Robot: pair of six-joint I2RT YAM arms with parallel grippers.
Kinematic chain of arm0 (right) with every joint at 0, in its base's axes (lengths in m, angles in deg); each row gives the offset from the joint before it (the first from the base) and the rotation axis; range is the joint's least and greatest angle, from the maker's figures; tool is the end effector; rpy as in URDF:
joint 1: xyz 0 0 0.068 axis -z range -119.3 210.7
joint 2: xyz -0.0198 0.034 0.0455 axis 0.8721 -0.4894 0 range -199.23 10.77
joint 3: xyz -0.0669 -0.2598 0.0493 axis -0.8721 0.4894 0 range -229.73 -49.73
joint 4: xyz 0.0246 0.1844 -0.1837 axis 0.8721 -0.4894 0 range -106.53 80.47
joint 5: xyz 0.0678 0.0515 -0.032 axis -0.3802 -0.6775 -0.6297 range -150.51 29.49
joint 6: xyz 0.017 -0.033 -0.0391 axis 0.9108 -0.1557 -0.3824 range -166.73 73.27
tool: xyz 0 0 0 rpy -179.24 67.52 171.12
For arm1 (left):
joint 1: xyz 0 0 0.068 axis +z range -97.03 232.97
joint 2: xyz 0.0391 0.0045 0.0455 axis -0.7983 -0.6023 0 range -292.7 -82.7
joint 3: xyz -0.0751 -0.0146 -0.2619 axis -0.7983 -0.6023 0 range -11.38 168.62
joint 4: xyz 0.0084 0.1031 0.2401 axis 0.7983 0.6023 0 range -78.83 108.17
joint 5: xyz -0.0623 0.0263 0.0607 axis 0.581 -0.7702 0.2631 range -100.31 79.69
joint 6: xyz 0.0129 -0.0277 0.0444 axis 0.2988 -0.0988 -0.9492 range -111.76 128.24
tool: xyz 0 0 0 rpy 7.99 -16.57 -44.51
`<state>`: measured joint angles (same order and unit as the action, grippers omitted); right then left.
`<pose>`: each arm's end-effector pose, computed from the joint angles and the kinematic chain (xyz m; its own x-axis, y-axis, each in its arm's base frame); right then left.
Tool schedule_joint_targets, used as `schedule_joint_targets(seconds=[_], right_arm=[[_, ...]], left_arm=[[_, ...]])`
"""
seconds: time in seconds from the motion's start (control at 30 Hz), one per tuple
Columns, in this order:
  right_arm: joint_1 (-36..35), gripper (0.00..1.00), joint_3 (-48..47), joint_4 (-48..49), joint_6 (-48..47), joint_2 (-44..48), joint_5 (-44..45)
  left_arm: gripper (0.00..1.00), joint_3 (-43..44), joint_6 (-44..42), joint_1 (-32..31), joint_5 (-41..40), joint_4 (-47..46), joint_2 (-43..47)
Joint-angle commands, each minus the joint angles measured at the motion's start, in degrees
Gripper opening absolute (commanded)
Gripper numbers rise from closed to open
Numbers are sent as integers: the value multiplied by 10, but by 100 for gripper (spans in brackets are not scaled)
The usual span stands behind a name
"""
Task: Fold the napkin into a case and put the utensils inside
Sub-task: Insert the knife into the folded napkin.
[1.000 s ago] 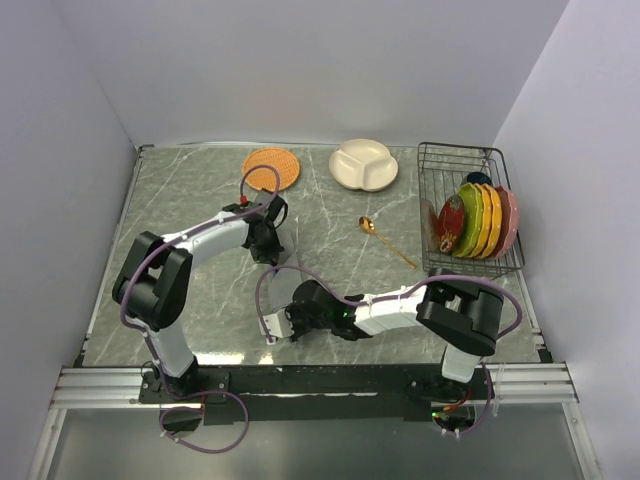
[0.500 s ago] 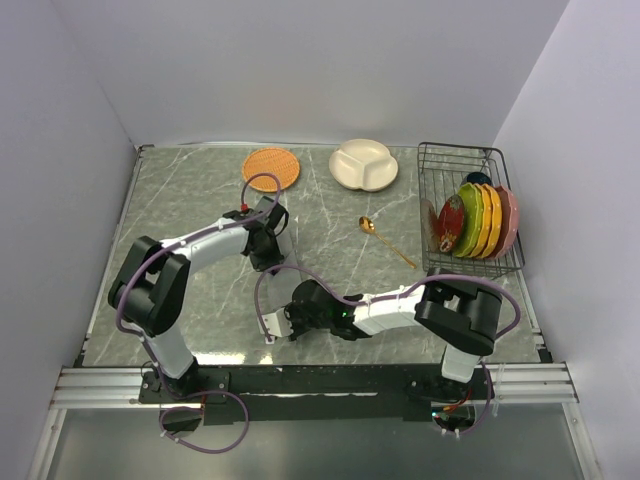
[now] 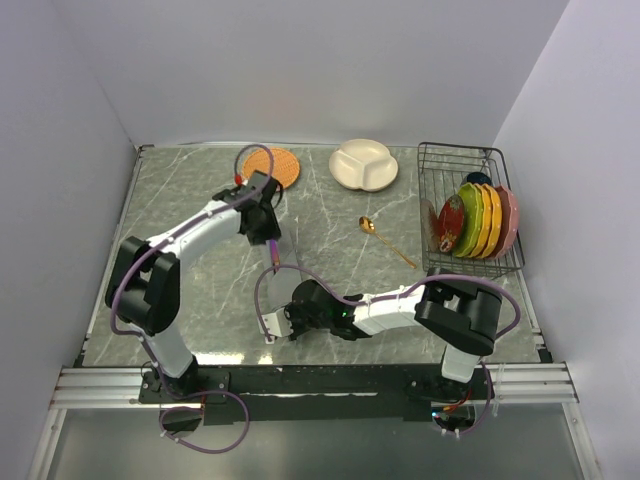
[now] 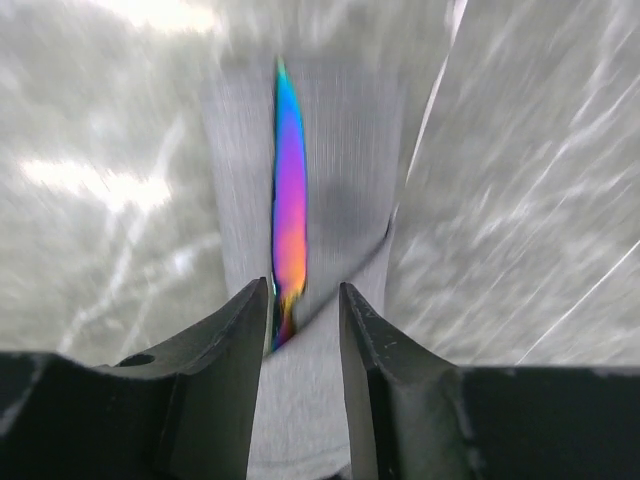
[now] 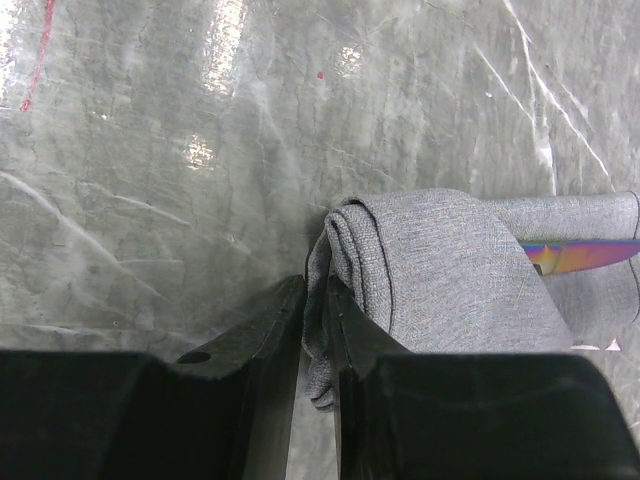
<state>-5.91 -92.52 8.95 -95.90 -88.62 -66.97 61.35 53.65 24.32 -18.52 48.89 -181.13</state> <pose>0.1290 0.3081 0.1349 0.5564 -0.6074 -0.5669 -0.8047 -0.2239 -0.5499 0.3134 -0.1653 0.2249 -0.8489 -0.3395 -0.4051 -0.2652 0.9366 -0.2291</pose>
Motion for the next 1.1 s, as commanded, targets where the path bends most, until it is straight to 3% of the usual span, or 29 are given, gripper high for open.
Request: schedule_joint_targets(seconds=[0.0,0.2,0.43,0.6,1.07], right_arm=[[0,25,-9,-13,1,-12,13],[0,25,-9,-11,-1,-11,11],[0,26,-8,-12,3,-11,12],[0,26,-6,-12,2,-10,12],[3,26,-5,-6,7,-12,11]], left_arm=[[39,46,-36,33,-27,-3,-25],[38,72,-57,39,-24,-21,-62],[22,102,-97,68,-45,-79,-98],[17,116,-166,75,-37,-119,-110],[8,163,-186,80,-11,-101,-179]])
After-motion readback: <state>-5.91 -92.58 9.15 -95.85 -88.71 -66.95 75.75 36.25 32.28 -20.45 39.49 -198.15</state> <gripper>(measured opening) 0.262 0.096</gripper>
